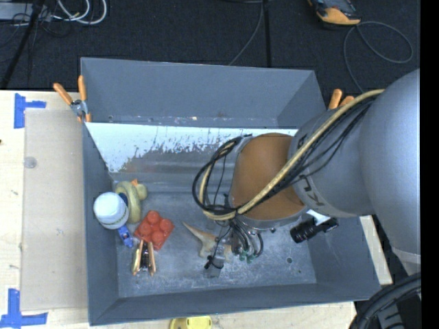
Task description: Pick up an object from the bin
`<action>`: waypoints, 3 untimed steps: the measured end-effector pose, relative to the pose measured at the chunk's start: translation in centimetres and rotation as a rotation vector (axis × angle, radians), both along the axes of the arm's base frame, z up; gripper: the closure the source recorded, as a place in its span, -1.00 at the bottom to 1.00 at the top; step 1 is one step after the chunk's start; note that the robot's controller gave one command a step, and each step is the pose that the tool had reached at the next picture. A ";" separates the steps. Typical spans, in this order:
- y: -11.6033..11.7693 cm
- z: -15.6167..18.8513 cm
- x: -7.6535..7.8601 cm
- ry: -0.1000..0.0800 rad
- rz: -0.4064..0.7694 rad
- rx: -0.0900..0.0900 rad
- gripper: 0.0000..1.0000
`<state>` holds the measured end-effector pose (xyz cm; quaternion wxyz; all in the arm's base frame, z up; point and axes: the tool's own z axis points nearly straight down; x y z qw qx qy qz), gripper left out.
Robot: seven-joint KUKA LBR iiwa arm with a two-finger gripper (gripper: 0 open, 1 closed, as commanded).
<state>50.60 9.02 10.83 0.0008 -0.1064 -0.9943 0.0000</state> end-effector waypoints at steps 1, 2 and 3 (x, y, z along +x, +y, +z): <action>-2.0 -2.9 1.4 -0.002 -0.054 0.004 1.00; -2.0 -2.9 1.4 -0.002 -0.055 0.004 1.00; -1.5 6.8 0.7 0.000 -0.024 0.004 1.00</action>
Offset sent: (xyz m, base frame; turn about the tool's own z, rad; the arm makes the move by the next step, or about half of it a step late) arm 0.0000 0.0000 0.0000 0.0000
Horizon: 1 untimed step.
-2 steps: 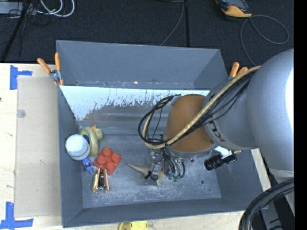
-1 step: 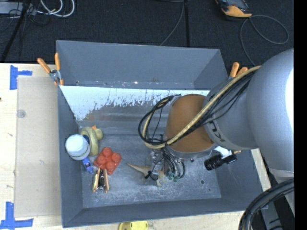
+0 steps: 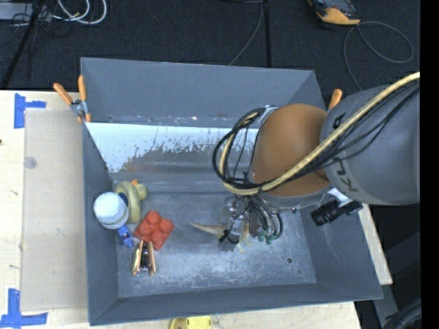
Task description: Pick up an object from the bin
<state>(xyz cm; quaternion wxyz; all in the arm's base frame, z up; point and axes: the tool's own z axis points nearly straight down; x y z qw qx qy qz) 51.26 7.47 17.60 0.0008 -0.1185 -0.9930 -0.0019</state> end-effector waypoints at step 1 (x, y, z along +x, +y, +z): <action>0.0 0.0 0.0 0.000 0.000 0.000 1.00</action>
Offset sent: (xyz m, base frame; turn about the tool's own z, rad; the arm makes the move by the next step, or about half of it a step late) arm -0.0082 0.0018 0.0642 -0.0121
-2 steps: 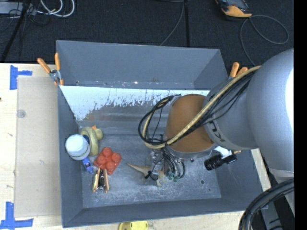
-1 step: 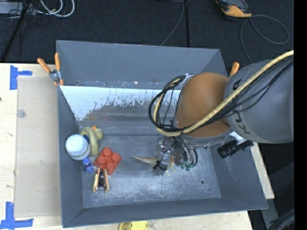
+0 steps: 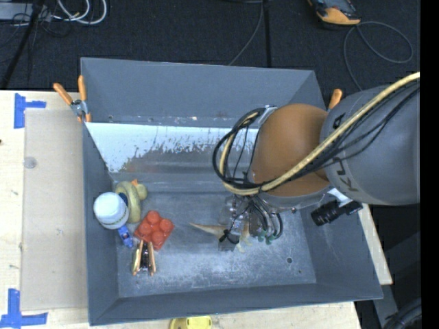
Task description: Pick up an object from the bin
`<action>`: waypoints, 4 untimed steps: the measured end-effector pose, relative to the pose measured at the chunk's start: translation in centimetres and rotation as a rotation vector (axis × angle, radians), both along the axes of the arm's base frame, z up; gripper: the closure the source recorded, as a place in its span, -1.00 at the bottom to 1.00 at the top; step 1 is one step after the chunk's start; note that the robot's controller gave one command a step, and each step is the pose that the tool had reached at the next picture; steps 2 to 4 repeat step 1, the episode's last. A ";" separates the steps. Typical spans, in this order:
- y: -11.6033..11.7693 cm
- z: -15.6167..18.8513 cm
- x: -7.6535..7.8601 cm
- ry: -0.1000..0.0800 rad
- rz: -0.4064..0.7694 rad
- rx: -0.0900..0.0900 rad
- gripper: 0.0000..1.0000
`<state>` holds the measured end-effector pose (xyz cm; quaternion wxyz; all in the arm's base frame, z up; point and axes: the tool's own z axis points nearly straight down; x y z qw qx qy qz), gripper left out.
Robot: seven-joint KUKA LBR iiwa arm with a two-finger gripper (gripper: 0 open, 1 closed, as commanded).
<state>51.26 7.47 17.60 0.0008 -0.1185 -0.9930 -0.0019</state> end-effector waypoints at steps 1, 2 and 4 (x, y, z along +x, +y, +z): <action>0.2 6.3 -0.8 0.001 0.014 0.000 1.00; 0.2 6.3 -0.8 0.001 0.014 0.000 1.00; 0.2 6.3 -0.8 0.001 0.014 0.000 1.00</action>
Offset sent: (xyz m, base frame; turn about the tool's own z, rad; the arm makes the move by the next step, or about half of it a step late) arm 0.0000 0.0000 0.0000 0.0000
